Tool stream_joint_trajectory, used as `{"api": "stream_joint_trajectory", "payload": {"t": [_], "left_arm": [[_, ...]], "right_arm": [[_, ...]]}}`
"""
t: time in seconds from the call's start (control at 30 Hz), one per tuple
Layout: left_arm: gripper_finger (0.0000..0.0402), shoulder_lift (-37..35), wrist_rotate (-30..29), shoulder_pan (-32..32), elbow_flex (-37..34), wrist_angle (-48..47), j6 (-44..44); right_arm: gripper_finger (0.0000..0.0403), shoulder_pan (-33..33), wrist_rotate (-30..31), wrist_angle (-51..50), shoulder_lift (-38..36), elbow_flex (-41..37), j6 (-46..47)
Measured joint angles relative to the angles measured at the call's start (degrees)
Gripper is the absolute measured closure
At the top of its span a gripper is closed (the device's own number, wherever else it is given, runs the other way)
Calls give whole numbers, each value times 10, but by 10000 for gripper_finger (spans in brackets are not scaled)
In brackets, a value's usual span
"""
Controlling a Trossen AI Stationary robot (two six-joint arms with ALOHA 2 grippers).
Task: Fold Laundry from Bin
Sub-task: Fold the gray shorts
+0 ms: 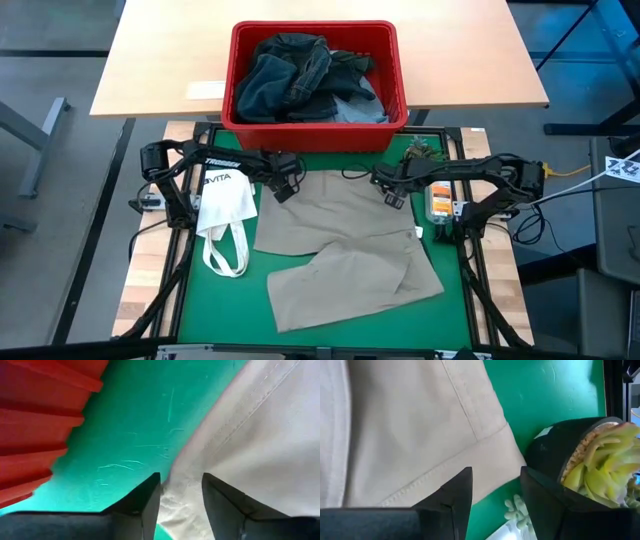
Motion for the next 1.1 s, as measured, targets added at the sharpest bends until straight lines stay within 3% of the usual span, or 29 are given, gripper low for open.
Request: {"api": "stream_joint_trajectory", "payload": {"t": [0.43,0.67,0.8,1.1], "left_arm": [[263,0,15,-93,138,-215,4],[266,-33,90,-191,150,-241,-1],[266,-48,121,-258,150,-239,-54],[266,-47,145,-418,150,-237,-207]], "right_arm": [[237,0,-3,-40,-113,0,3],[237,6,-136,-38,-180,0,7],[237,48,-161,-24,-197,0,9],[237,217,-164,29,-199,0,87]]}}
